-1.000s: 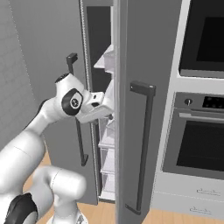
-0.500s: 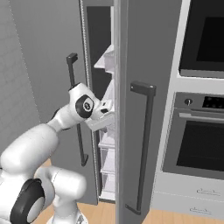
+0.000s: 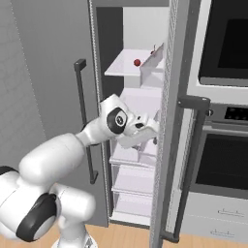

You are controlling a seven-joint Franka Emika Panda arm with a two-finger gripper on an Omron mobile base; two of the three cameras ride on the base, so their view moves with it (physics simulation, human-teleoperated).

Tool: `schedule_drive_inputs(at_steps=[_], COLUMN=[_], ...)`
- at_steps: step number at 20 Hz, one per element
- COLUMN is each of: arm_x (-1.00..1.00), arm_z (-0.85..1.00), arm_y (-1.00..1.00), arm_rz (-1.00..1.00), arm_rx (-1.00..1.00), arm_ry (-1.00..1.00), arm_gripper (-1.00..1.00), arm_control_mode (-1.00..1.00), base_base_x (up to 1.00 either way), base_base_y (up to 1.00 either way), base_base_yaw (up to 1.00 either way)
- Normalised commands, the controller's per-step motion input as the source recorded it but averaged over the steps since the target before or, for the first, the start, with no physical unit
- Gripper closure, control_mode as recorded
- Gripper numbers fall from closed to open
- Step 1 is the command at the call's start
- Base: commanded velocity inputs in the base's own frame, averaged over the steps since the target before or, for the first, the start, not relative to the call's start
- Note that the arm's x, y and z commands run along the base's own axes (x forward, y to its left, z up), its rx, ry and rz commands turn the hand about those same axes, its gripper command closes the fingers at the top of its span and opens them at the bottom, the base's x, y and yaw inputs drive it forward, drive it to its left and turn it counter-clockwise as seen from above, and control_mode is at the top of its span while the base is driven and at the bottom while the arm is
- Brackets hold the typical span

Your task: Take the strawberry from the fridge and place it on top of the pancake, located on the dining counter.

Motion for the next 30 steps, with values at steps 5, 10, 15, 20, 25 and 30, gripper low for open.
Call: schedule_drive_inputs(at_steps=[5, 10, 15, 20, 25, 30], arm_x=[-0.04, -0.28, -0.33, -0.08, -0.27, -0.42], arm_z=[0.14, 0.63, 0.60, 0.16, 0.00, 0.06], arm_y=[-0.28, 0.91, 1.00, 1.00, 0.98, 0.65], arm_rz=[0.04, 0.09, 0.03, 0.16, 0.04, -0.01], arm_rx=[0.01, 0.05, 0.13, 0.45, 0.79, 0.34], arm_ry=[-0.02, -0.07, -0.16, -0.25, 0.03, 0.17], arm_gripper=[-1.00, -1.00, -1.00, -1.00, -1.00, -1.00], arm_control_mode=[-1.00, -1.00, -1.00, -1.00, -1.00, -1.00], base_base_x=[0.00, 0.00, 0.00, 0.00, 0.00, 0.00], base_base_y=[0.00, 0.00, 0.00, 0.00, 0.00, 0.00], base_base_yaw=[0.00, 0.00, 0.00, 0.00, 0.00, 0.00])
